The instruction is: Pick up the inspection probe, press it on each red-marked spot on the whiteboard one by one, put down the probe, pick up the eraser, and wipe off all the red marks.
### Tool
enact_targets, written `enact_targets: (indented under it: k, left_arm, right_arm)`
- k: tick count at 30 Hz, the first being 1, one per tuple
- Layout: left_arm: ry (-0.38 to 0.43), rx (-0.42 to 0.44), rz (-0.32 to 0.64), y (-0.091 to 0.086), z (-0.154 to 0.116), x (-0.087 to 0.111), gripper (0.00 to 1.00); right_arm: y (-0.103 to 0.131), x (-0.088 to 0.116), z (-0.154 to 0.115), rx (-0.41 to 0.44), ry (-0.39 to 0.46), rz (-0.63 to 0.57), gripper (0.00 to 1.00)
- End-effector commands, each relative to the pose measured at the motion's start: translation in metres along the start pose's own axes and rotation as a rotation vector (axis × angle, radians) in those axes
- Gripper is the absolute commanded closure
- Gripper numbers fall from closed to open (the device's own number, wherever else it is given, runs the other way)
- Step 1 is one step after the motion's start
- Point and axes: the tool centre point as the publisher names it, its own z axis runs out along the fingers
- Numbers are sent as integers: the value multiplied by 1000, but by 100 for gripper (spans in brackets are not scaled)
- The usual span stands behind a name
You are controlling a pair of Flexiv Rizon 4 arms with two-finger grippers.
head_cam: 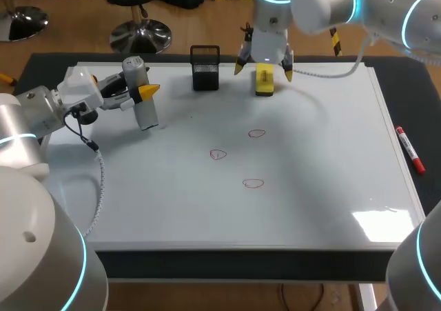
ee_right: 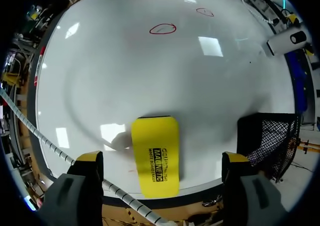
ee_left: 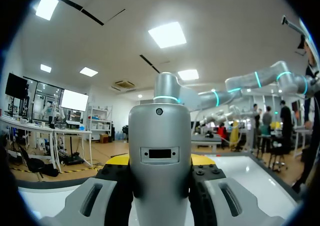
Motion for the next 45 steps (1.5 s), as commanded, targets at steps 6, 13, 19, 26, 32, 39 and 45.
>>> enact_targets:
  k: [6,13,19,26,32,39,45]
  left_arm:
    - [-2,2,2,0,0,0,100]
    - [-2,2,2,0,0,0,100]
    - [-2,2,2,0,0,0,100]
    - [-2,2,2,0,0,0,100]
    - [-2,2,2,0,0,0,100]
    - [-2,2,2,0,0,0,100]
    - [-2,2,2,0,0,0,100]
  right_arm:
    - [-3,1,3,-3,14,-6,14]
    - [-1,3,6,-9,28,-18,22]
    - [2,2,8,-17,36,-28,54]
    - [2,2,8,-25,46,-37,100]
    - [3,4,5,-38,56,-40,100]
    - [0,7,-8,-41,57,-29,100]
    - [-8,14,-25,-16,53,-7,100]
